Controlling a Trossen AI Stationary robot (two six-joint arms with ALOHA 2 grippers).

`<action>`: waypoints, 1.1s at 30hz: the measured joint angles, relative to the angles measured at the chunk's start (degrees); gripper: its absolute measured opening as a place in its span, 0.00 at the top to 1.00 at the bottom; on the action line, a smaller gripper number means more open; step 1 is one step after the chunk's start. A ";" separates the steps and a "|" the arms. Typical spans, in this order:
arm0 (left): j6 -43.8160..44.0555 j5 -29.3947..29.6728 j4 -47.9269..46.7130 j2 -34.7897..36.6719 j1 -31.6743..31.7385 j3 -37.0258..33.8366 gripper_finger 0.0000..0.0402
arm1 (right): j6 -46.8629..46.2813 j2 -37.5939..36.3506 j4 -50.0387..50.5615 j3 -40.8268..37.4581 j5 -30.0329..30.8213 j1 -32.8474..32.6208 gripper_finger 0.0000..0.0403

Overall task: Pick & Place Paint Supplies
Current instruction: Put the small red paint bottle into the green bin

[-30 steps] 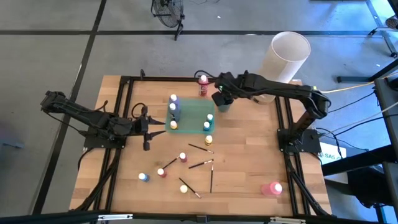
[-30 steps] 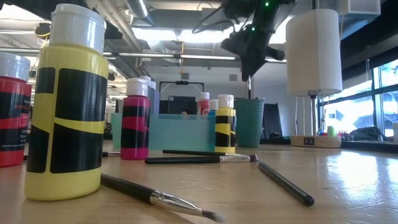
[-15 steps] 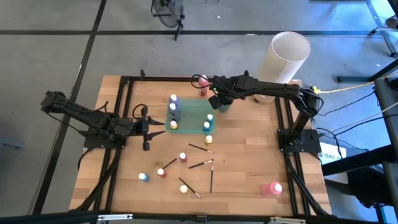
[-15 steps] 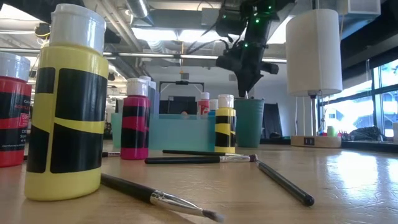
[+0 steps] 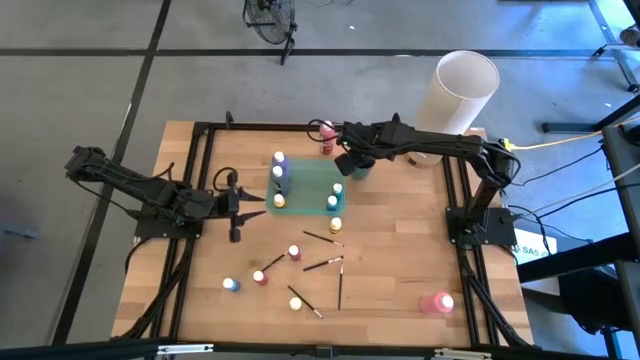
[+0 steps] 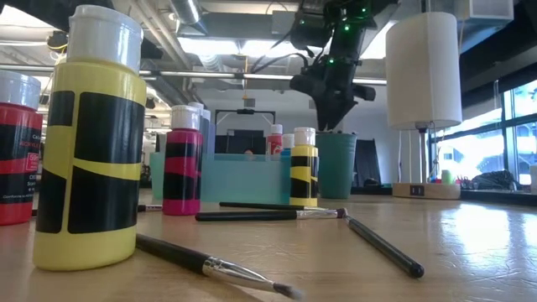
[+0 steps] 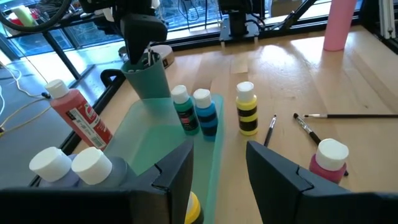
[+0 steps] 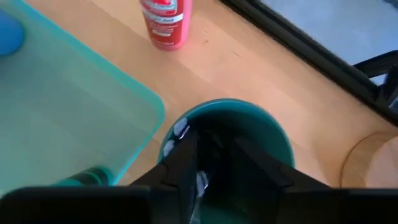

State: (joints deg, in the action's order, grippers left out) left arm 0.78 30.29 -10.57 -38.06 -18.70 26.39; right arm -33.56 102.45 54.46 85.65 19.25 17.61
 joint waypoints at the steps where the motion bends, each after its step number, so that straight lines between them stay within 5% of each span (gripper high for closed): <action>1: 0.02 -0.31 0.01 0.00 -0.01 0.00 0.64 | 0.40 -0.06 -0.02 0.00 -0.28 0.00 0.69; 14: 0.04 -2.25 0.34 0.03 0.01 0.49 0.64 | 4.31 -6.79 -0.45 0.00 -4.78 -2.84 0.48; 25: -7.93 -15.22 -5.03 -2.00 -3.23 14.32 0.64 | 13.30 -13.41 -6.20 0.02 -8.35 -12.14 0.47; 33: -12.71 -6.47 -20.58 -12.04 -13.86 27.03 0.64 | 16.74 -15.52 -5.94 0.01 -10.88 -23.16 0.47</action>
State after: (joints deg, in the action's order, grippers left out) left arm -11.94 23.82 -31.15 -50.10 -32.56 53.42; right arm -16.82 86.93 48.52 85.66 8.37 -5.55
